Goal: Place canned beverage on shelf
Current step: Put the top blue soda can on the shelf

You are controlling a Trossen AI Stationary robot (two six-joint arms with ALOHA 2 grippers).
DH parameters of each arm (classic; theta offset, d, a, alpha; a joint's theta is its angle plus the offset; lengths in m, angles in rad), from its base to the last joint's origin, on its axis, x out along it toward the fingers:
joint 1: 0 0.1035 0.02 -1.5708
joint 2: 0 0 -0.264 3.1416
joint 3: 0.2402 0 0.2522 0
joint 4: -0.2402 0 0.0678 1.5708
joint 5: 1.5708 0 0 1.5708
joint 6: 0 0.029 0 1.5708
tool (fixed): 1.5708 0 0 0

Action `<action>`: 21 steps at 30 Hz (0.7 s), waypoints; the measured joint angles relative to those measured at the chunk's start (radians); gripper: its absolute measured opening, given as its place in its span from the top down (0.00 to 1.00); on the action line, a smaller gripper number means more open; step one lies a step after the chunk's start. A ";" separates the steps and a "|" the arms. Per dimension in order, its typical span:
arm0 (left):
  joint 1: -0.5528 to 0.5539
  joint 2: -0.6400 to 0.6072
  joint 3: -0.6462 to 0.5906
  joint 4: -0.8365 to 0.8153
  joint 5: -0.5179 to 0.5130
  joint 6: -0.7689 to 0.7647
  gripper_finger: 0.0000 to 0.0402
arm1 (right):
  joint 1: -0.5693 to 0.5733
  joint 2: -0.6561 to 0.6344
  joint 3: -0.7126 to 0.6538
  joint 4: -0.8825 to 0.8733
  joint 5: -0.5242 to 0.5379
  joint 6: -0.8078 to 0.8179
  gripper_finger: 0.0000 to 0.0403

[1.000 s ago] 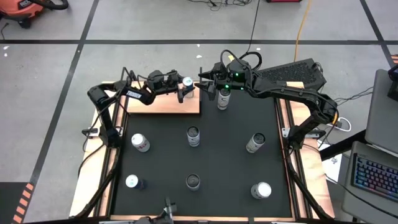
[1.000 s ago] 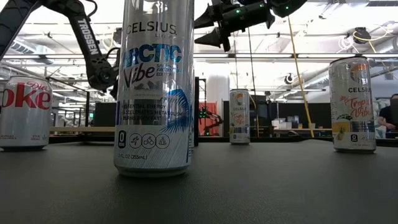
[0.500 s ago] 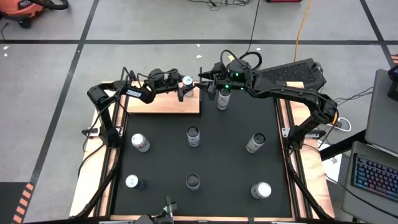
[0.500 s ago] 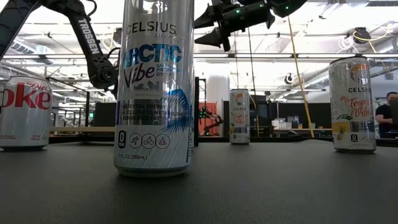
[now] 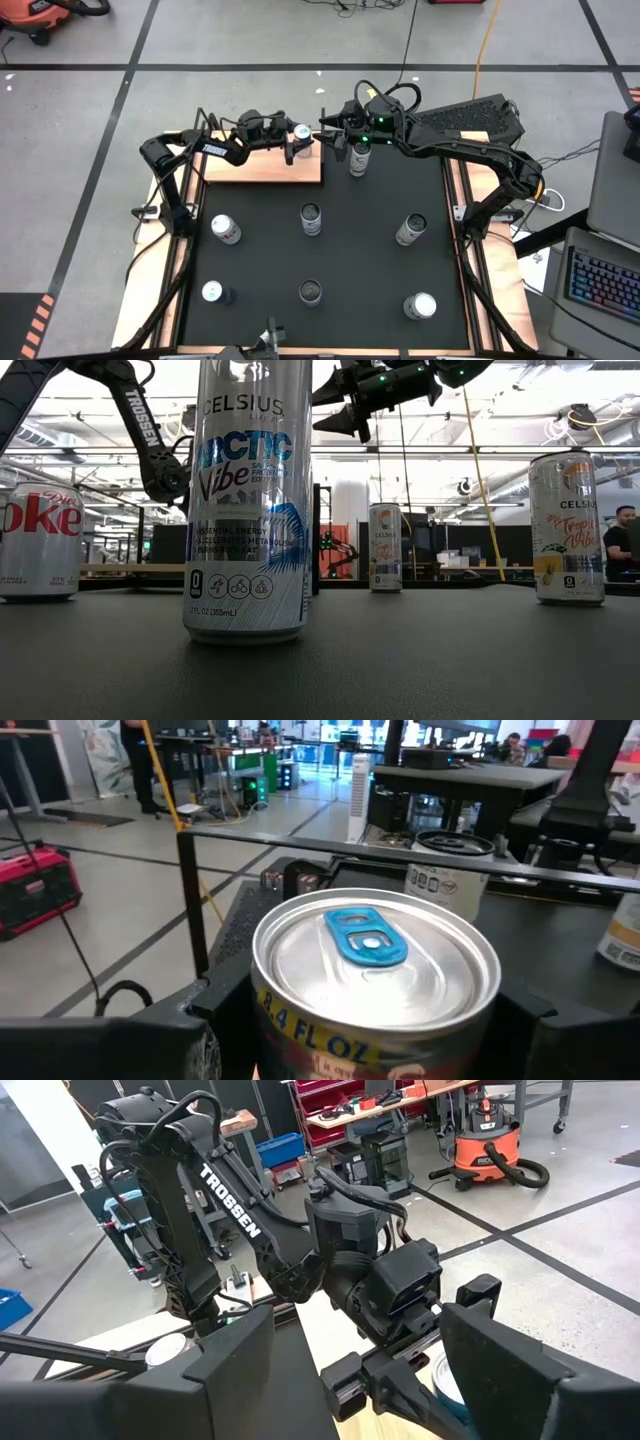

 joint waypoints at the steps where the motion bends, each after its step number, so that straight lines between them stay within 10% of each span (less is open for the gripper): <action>1: 0.000 0.000 0.000 0.000 0.001 -0.001 0.35 | 0.000 0.000 0.000 0.000 0.000 0.000 0.34; 21: 0.000 -0.055 0.000 -0.051 0.058 0.050 0.35 | 0.000 0.000 0.000 0.000 0.000 0.000 0.34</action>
